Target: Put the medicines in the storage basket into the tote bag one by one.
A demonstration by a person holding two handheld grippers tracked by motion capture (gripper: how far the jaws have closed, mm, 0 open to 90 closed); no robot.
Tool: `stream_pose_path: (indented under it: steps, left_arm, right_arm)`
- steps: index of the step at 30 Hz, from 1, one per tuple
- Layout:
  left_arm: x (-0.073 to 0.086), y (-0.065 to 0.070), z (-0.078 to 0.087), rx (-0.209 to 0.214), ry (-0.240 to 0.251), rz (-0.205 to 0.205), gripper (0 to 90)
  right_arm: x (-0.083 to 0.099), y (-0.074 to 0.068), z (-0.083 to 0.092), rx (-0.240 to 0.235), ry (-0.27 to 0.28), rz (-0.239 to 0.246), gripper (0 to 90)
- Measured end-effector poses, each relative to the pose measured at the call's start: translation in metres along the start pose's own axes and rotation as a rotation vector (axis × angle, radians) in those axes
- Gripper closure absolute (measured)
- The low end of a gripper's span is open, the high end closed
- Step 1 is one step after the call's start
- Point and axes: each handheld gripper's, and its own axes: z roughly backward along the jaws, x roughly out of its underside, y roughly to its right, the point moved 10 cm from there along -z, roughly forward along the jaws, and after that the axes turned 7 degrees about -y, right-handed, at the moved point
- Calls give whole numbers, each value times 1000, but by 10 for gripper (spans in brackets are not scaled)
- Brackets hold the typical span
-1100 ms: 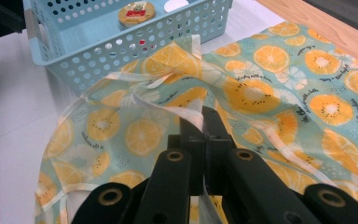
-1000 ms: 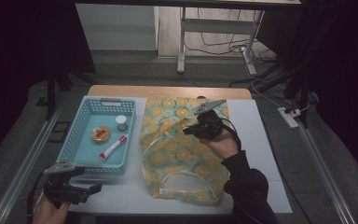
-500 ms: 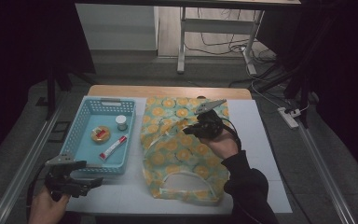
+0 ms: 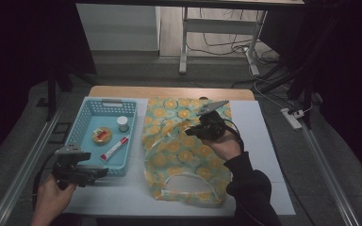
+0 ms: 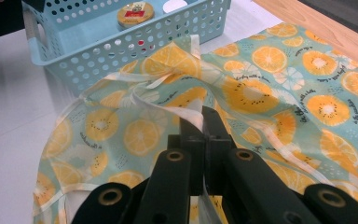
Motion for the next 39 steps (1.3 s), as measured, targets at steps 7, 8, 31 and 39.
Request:
stream_pose_path:
  steps: [7,8,31,39]
  left_arm:
    - [-13,-8,-6,-17,-4,-13,11]
    - [-15,-9,-7,-19,-3,-12,11]
    - [-50,-47,-24,-52,-60,14,0]
    - [-58,-62,-32,-62,-83,14,0]
  right_arm:
    - [0,0,0,2,2,1,899]
    - [0,0,1,2,2,0,899]
    - [-1,-1,1,3,7,9,899]
    - [-1,0,1,2,14,5,899]
